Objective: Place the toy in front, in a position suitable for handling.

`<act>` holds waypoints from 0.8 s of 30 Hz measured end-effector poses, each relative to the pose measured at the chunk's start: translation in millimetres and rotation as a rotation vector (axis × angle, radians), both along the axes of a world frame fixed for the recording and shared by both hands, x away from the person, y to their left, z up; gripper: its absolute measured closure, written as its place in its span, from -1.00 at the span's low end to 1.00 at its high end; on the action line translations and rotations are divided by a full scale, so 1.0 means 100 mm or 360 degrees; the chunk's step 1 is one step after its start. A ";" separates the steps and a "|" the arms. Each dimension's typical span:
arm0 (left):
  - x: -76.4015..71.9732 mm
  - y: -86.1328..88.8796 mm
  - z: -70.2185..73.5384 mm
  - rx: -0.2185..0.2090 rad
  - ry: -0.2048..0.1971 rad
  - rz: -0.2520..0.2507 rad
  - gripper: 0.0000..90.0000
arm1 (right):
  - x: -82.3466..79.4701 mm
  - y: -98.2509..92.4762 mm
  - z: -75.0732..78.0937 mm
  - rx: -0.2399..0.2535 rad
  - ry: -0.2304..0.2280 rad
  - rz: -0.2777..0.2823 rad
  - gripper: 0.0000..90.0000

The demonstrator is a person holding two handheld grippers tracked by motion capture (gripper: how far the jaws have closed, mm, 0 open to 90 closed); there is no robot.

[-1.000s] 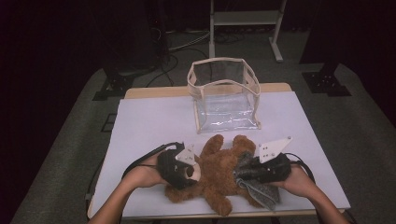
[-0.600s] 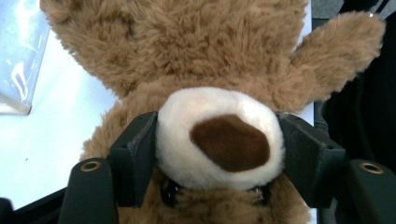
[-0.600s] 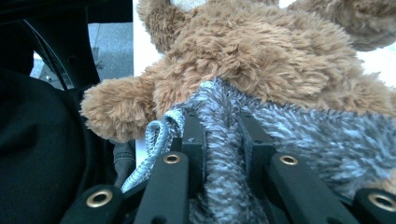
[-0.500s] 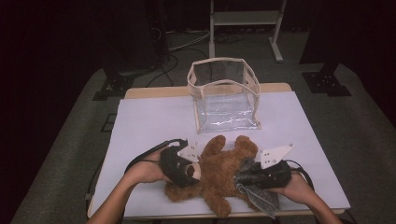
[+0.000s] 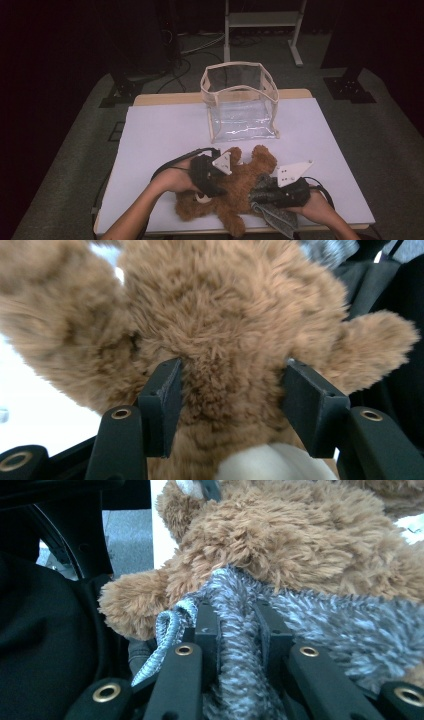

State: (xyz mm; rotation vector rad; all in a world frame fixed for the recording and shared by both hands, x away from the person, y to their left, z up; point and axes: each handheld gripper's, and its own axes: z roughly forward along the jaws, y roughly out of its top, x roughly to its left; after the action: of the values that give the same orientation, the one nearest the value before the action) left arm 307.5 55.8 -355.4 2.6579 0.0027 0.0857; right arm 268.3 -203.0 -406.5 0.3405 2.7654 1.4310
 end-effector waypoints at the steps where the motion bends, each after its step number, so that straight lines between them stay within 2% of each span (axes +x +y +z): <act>1: 0.00 -0.02 -0.03 0.0005 0.0018 -0.0001 -0.06 | 0.00 0.00 0.00 0.0000 0.0000 0.0000 0.66; 4: 0.00 -0.02 -0.05 -0.0004 0.0028 -0.0007 -0.03 | -0.01 -0.03 0.02 0.0002 0.0005 0.0003 0.66; 6: -0.02 -0.01 -0.05 0.0023 0.0017 -0.0011 -0.01 | -0.01 -0.04 0.04 -0.0009 0.0001 0.0009 0.66; 8: -0.07 -0.02 -0.06 0.0062 -0.0027 -0.0016 -0.02 | 0.00 -0.06 0.16 -0.0035 -0.0036 0.0033 0.66; 10: -0.10 -0.03 -0.07 0.0073 -0.0048 -0.0019 -0.02 | 0.01 -0.06 0.25 -0.0056 -0.0072 0.0045 0.66; 11: -0.10 -0.03 -0.07 0.0073 -0.0048 -0.0019 -0.02 | 0.01 -0.06 0.25 -0.0056 -0.0072 0.0045 0.66; 13: -0.12 -0.04 -0.07 0.0076 -0.0055 -0.0022 -0.01 | 0.04 -0.01 0.38 -0.0052 -0.0126 0.0049 0.66; 14: -0.12 -0.04 -0.07 0.0076 -0.0054 -0.0024 -0.01 | 0.04 -0.01 0.38 -0.0052 -0.0126 0.0049 0.66; 15: -0.13 -0.04 -0.08 0.0075 -0.0062 -0.0027 -0.01 | 0.08 0.03 0.44 -0.0058 -0.0156 0.0048 0.66; 17: -0.14 -0.04 -0.09 0.0065 -0.0064 -0.0023 -0.02 | 0.15 0.06 0.46 -0.0090 -0.0169 0.0043 0.66; 19: -0.14 -0.04 -0.09 0.0068 -0.0070 -0.0023 -0.02 | 0.20 0.07 0.46 -0.0095 -0.0163 0.0042 0.66; 21: -0.13 -0.03 -0.10 0.0061 -0.0072 -0.0015 -0.03 | 0.34 0.05 0.40 -0.0079 -0.0092 0.0042 0.65; 24: -0.12 -0.03 -0.11 0.0053 -0.0060 -0.0013 -0.03 | 0.37 0.04 0.34 -0.0076 -0.0050 0.0043 0.66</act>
State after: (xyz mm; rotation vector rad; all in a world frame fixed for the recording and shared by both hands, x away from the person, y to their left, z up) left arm 295.0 52.9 -366.0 2.6886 -0.0223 0.1341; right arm 305.2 -199.2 -372.3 0.2784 2.7847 1.3606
